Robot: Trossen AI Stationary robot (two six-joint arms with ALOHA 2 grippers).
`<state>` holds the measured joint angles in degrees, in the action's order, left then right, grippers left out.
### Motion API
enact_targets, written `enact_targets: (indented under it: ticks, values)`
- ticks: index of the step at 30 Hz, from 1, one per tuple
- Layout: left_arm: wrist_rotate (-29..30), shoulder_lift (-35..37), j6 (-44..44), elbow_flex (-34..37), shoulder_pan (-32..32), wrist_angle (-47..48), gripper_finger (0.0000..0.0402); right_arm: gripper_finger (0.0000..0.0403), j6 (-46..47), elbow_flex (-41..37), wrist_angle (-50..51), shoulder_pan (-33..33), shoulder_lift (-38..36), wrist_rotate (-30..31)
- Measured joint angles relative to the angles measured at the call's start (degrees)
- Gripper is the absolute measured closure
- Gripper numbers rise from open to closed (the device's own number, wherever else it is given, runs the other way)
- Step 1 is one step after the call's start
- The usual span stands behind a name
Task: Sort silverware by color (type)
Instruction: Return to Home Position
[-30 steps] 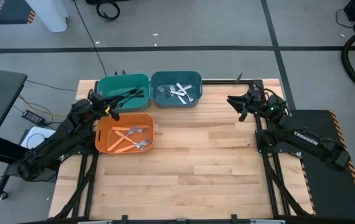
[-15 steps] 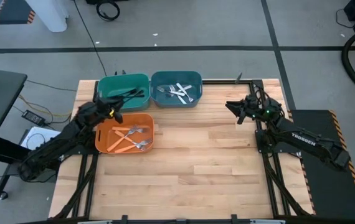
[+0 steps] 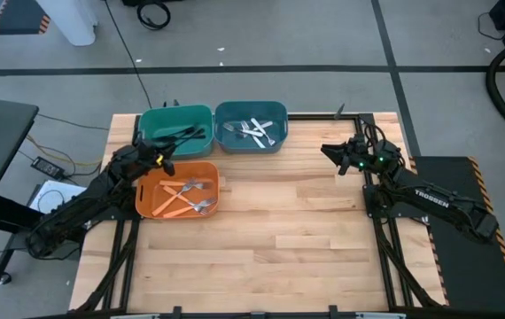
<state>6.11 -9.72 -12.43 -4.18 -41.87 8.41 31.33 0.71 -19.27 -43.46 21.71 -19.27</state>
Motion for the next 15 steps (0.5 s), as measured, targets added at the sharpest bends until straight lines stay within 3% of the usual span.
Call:
enact_targets:
  ticks: [15]
  values:
    - [0.1, 0.0, -0.4, 0.1, 0.0, -2.1, 0.0353, 0.0288, 0.0, 0.0, 0.0, 0.0, -0.5, 0.1]
